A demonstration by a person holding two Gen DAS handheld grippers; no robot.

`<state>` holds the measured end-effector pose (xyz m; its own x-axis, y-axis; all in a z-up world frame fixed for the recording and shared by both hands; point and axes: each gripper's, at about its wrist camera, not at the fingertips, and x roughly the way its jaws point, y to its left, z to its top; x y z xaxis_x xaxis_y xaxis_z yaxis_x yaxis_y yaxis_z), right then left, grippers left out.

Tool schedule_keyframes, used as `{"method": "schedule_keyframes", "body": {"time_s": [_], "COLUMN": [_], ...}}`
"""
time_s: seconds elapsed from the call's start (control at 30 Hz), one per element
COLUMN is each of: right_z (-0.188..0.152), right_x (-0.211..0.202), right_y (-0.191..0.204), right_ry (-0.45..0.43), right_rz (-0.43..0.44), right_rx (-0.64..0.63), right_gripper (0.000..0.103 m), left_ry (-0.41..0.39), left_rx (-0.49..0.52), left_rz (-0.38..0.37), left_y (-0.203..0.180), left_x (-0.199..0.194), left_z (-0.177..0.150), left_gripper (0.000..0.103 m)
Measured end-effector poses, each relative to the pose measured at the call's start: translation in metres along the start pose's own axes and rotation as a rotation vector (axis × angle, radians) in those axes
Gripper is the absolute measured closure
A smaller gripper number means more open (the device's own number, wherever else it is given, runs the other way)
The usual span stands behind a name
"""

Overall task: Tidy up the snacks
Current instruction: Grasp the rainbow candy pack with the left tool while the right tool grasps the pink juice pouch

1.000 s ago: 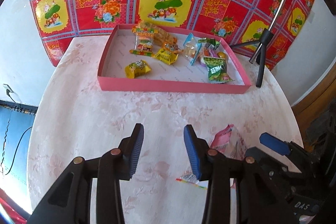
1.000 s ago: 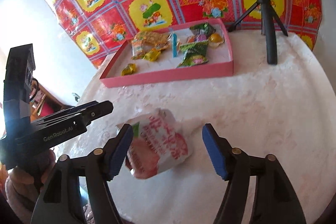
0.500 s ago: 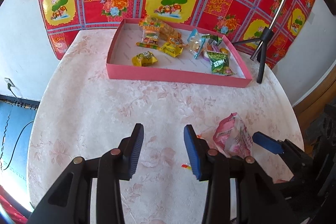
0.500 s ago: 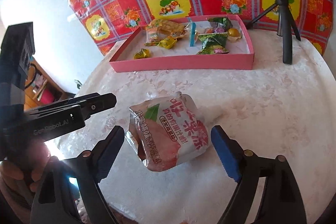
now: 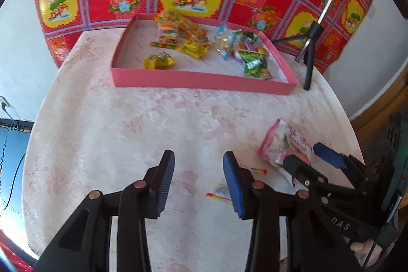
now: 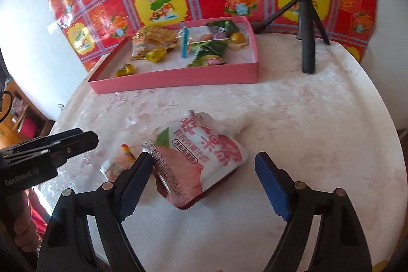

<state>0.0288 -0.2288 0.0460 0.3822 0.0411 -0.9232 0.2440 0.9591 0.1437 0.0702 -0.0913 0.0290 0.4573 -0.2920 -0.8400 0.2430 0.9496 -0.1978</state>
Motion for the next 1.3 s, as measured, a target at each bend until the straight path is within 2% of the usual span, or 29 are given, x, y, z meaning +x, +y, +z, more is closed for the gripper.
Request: {"method": "schedule_keyframes", "body": {"time_s": [0.33,0.53,0.73,0.97,1.0,1.03,1.3], "right_z": [-0.002,-0.006,-0.009,-0.011,-0.011,-0.011,-0.007], "right_x": [-0.004,-0.009,-0.011,-0.01,-0.01,-0.011,-0.015], "right_y": [-0.016,-0.024,-0.026,-0.027,-0.028,-0.028,-0.022], "right_ry": [-0.004,0.004,0.009,0.014,0.013,0.012,0.001], "right_rz": [-0.046,-0.045,-0.029,-0.017,-0.016,-0.016,0.005], "right_rx": [0.013,0.033,0.039,0.043,0.045,0.048,0.058], "right_gripper": [0.019,0.018,0.019,0.019,0.019,0.018,0.018], "left_ry": [0.065,0.069,0.077,0.034,0.028,0.024,-0.011], "left_rx": [0.066,0.132,0.155,0.2,0.2,0.194,0.1], "left_rz": [-0.073,-0.037,-0.016,0.015,0.015,0.01,0.029], "left_y": [-0.024,-0.036,-0.042,-0.05,-0.05,-0.049,-0.026], "left_x": [0.007,0.013,0.02,0.025,0.025,0.025,0.016], "left_z": [-0.011,-0.017,-0.019,-0.021,-0.022,-0.021,-0.012], "left_gripper": [0.061,0.06,0.059,0.06,0.061,0.067,0.07]}}
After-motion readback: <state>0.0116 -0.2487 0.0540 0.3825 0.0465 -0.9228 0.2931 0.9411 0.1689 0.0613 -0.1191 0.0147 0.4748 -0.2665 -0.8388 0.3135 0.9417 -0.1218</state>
